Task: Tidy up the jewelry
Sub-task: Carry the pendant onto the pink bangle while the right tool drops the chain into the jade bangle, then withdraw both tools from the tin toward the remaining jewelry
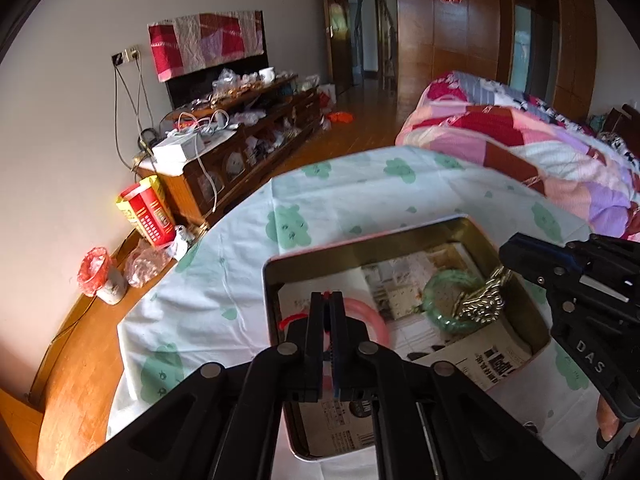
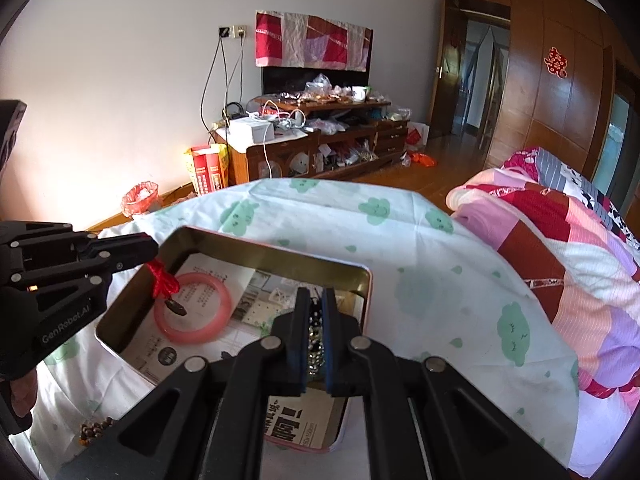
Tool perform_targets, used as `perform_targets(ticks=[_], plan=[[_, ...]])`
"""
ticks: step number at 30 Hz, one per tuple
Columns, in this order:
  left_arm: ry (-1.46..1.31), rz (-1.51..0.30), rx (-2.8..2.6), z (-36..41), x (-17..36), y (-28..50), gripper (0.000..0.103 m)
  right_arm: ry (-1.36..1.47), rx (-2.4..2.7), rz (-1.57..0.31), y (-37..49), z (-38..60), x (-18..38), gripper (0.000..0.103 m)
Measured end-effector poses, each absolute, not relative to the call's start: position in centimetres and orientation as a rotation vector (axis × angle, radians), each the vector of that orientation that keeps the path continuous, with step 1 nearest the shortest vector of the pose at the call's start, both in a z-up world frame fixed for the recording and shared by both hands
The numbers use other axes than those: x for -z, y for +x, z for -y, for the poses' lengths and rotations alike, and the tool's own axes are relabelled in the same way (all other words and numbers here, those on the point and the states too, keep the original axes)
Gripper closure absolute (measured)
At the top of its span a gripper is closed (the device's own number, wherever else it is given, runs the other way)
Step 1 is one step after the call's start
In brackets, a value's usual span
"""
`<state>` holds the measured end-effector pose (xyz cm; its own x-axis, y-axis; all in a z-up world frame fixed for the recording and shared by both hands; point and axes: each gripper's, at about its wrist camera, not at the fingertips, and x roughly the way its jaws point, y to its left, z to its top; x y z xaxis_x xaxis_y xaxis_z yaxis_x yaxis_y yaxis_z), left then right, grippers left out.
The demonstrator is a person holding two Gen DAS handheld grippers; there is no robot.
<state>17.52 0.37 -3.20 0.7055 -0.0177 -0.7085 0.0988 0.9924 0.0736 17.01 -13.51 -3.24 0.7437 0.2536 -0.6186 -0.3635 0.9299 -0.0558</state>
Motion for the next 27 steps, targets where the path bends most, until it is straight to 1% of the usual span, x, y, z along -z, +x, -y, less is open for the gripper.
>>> perform_targets(ticks=[1,2,3,4,5,6,7,16,23,25,27], plan=[[0.115,-0.786,0.057,-0.3,3.3,17.5,0.097,-0.175,-0.337,-0.656,17.1,13.6,3.4,0.089],[0.117,-0.785,0.055,-0.3,3.4,17.4,0.089,-0.17,-0.335,-0.667,17.2,13.7,3.7,0.083],[0.119,-0.784,0.051,-0.2,3.4,17.4,0.081,-0.168,-0.334,-0.67,17.2,13.8,3.8,0.069],[0.123,-0.78,0.04,-0.3,3.4,17.3,0.057,-0.168,-0.33,-0.67,17.1,13.8,3.9,0.056],[0.127,-0.771,0.024,-0.4,3.4,17.2,0.034,-0.168,-0.323,-0.666,17.0,13.9,4.0,0.051],[0.129,-0.75,0.01,-0.5,3.2,16.8,0.029,-0.164,-0.318,-0.663,16.9,14.1,4.0,0.048],[0.126,-0.732,0.015,-0.6,3.1,16.5,0.027,-0.162,-0.316,-0.664,16.8,14.2,4.1,0.048],[0.12,-0.753,0.014,-1.1,3.5,15.8,0.027,-0.144,-0.285,-0.68,15.6,15.1,4.6,0.048],[0.084,-0.764,-0.019,-3.3,3.8,13.1,0.027,-0.139,-0.281,-0.684,13.4,15.7,4.8,0.047],[0.069,-0.773,-0.031,-3.9,4.0,12.0,0.027,-0.139,-0.284,-0.684,12.6,15.8,4.9,0.042],[0.05,-0.784,-0.036,-4.4,4.4,10.6,0.027,-0.15,-0.281,-0.684,11.7,15.9,5.0,0.04]])
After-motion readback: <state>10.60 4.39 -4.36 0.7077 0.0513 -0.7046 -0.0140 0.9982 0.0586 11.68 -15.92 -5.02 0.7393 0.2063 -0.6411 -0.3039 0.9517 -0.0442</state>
